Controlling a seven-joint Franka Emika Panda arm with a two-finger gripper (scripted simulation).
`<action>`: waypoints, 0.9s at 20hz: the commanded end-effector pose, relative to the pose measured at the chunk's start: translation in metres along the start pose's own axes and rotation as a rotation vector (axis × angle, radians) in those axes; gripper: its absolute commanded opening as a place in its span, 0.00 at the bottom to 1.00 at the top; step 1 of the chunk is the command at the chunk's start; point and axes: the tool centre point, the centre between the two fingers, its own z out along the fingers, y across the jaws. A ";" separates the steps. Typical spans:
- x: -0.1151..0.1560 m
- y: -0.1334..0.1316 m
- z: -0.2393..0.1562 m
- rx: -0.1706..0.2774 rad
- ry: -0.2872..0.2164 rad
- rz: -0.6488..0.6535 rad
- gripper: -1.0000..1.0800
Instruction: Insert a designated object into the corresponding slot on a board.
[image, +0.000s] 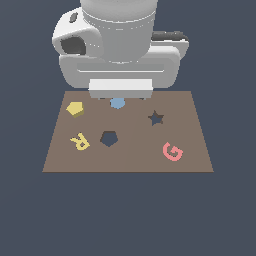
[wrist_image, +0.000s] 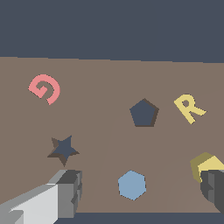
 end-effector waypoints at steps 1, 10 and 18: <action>0.000 0.000 0.000 0.000 0.000 0.000 0.96; -0.006 0.003 0.004 0.001 0.001 -0.050 0.96; -0.020 0.011 0.015 0.002 0.002 -0.176 0.96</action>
